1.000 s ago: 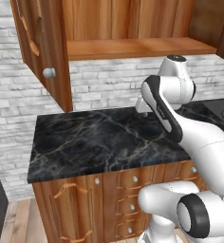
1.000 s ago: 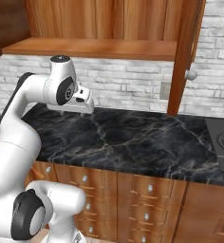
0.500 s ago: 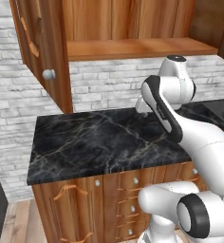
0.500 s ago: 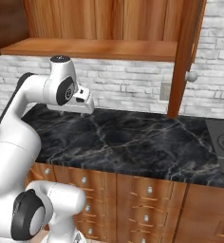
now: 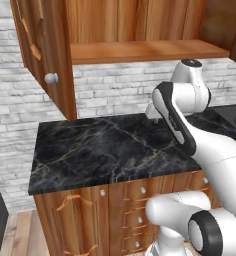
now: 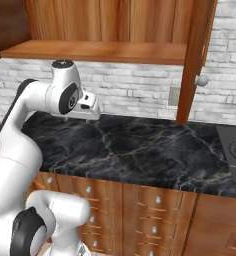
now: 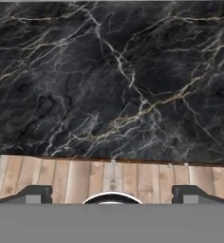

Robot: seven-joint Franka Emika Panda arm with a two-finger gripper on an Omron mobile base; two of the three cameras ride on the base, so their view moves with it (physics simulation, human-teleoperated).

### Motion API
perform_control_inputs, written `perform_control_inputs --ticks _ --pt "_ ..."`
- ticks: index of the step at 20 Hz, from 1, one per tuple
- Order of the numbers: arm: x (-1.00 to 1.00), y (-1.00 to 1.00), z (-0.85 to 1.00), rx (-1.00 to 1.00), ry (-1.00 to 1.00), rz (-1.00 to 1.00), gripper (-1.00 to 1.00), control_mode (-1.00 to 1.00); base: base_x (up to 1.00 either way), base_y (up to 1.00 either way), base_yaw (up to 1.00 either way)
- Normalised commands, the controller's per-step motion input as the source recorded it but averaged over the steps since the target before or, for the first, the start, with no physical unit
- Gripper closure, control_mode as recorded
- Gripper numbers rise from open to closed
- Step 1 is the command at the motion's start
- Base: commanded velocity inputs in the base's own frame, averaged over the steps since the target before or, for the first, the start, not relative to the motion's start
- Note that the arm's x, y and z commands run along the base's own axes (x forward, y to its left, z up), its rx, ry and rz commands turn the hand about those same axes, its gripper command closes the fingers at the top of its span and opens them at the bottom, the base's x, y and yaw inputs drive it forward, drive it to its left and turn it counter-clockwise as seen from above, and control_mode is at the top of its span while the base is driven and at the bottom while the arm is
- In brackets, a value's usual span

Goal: Close all open cabinet doors.

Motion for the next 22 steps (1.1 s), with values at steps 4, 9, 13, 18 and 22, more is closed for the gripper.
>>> perform_control_inputs --ticks 4,9,13,18,22 --pt "-0.50 -0.75 -0.09 0.07 -0.31 0.08 -1.00 -1.00 0.00 0.00 0.00" --pt "-0.45 -0.95 -0.13 0.16 -0.26 0.11 -1.00 -1.00 0.00 0.00 0.00" --pt "-0.33 -0.85 -0.22 0.12 -0.21 0.09 -1.00 -1.00 0.00 0.00 0.00" --pt "-0.13 -0.77 -0.26 0.13 -0.04 0.07 -1.00 -1.00 0.00 0.00 0.00" --pt "-0.08 -0.83 -0.31 0.16 0.00 0.06 -1.00 -1.00 0.00 0.00 0.00"
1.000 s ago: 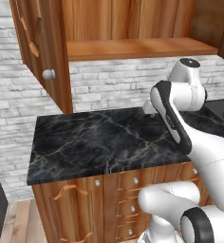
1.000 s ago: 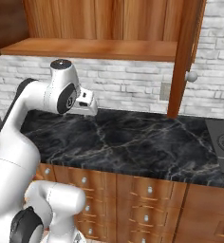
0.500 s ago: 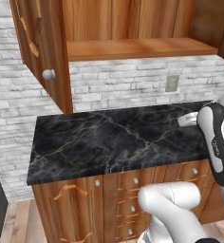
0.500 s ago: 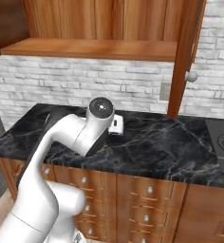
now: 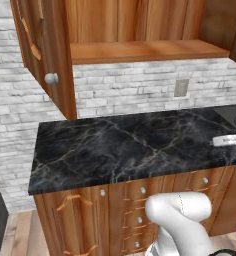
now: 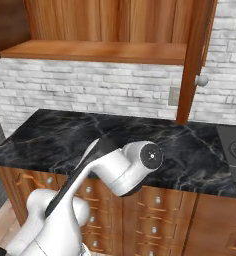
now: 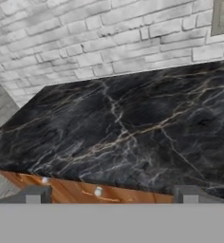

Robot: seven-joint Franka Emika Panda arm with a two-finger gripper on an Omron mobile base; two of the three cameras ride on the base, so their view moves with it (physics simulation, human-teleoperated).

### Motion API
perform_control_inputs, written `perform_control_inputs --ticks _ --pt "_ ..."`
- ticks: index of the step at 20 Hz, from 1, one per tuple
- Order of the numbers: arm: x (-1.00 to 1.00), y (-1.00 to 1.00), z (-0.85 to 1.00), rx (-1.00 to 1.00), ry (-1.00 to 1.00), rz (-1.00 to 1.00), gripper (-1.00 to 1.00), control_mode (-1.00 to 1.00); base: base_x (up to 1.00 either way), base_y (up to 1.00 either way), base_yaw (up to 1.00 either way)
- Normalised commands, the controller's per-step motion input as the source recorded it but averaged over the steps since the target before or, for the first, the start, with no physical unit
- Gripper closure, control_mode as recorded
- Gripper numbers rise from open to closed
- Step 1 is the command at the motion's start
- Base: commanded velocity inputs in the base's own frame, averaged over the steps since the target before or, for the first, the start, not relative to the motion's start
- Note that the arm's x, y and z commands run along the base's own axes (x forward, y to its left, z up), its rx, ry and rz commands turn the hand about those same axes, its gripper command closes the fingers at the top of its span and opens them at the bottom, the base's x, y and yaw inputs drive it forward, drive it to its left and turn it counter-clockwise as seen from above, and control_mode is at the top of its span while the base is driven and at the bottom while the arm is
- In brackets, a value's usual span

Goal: Close all open cabinet doors.

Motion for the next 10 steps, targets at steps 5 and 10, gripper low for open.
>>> perform_control_inputs --ticks 5,10 --pt "0.00 -0.91 -0.03 0.18 -0.03 0.11 -1.00 -1.00 0.00 0.00 0.00" --pt "0.09 -0.95 0.07 0.22 0.00 0.11 -1.00 -1.00 0.00 0.00 0.00"
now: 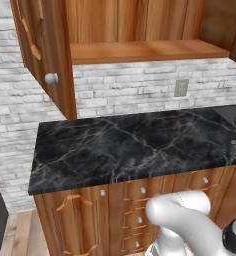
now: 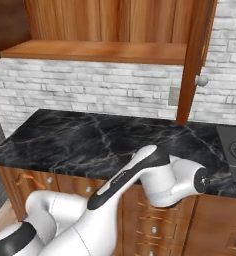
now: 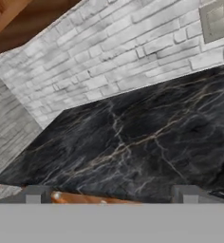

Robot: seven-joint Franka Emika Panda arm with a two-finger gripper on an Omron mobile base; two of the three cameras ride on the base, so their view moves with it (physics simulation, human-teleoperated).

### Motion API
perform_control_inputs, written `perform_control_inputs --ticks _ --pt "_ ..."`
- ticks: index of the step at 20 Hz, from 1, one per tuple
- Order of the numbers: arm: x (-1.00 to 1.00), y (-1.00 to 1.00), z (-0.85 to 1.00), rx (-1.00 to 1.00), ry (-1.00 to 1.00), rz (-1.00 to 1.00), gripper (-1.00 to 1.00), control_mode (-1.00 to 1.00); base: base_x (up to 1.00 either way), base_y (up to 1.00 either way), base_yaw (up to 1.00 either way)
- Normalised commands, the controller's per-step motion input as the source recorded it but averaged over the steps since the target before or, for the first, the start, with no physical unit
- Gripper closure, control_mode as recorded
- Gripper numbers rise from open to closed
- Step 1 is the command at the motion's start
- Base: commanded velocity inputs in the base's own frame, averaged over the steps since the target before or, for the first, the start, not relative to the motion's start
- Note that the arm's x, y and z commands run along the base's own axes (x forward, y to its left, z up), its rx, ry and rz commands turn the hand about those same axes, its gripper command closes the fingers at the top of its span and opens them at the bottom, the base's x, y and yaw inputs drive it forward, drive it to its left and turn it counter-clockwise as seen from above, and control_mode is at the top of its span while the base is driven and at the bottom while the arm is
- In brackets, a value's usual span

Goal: Close all open cabinet doors.

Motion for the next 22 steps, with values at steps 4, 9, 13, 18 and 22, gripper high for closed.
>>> perform_control_inputs --ticks 4,9,13,18,22 --pt "0.13 -0.95 0.03 0.28 0.04 0.12 -1.00 -1.00 0.00 0.00 0.00" --pt "0.06 -0.86 0.00 0.34 0.07 0.07 -1.00 -1.00 0.00 0.00 0.00" --pt "0.12 -0.62 0.07 0.29 0.03 0.00 -1.00 -1.00 0.00 0.00 0.00" --pt "-0.05 -0.11 0.40 0.09 -0.09 0.00 -1.00 -1.00 0.00 0.00 0.00" --pt "-0.01 0.00 0.39 0.05 -0.06 0.00 -1.00 -1.00 0.00 0.00 0.00"
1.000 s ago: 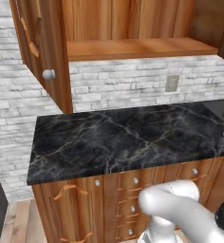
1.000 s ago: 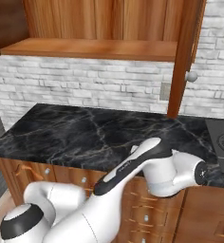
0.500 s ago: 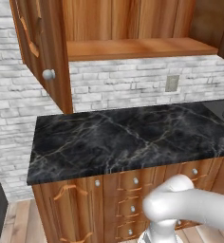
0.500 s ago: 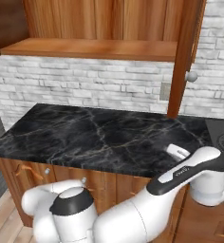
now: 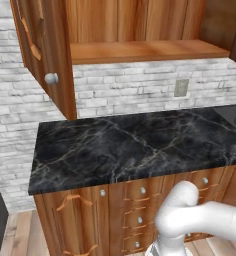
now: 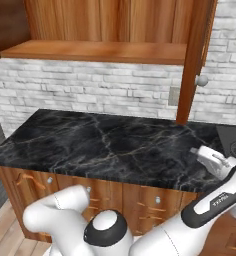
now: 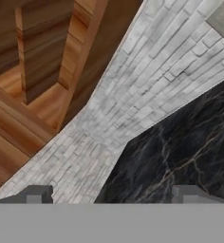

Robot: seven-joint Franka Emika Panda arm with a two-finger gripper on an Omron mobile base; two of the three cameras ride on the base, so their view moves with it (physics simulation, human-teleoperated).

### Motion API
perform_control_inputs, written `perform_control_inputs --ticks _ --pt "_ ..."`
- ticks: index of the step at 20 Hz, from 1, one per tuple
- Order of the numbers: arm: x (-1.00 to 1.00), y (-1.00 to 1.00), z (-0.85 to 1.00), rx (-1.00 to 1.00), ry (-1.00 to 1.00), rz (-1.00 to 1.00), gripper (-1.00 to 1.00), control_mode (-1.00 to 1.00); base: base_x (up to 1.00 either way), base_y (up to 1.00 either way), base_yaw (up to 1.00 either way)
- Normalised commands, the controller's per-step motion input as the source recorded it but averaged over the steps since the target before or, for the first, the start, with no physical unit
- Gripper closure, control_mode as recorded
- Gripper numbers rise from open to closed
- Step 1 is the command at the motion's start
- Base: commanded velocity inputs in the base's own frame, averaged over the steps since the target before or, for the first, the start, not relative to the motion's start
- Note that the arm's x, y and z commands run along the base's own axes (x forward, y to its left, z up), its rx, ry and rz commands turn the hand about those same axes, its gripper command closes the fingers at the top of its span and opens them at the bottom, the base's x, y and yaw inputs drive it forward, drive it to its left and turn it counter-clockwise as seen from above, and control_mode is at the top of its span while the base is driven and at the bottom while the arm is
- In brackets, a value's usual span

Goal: Close all open cabinet doors.

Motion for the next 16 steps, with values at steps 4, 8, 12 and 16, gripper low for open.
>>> perform_control_inputs --ticks 4,8,12,16 --pt "0.00 -0.02 0.41 0.08 -0.02 0.00 -1.00 -1.00 0.00 0.00 0.00" --pt "0.00 -0.02 0.18 0.12 0.00 -0.08 -1.00 -1.00 0.00 0.00 0.00" --pt "0.00 0.00 0.01 0.14 -0.01 -0.10 -1.00 -1.00 0.00 0.00 0.00" --pt "0.00 0.00 0.20 0.18 0.00 -0.11 -1.00 -1.00 0.00 0.00 0.00"
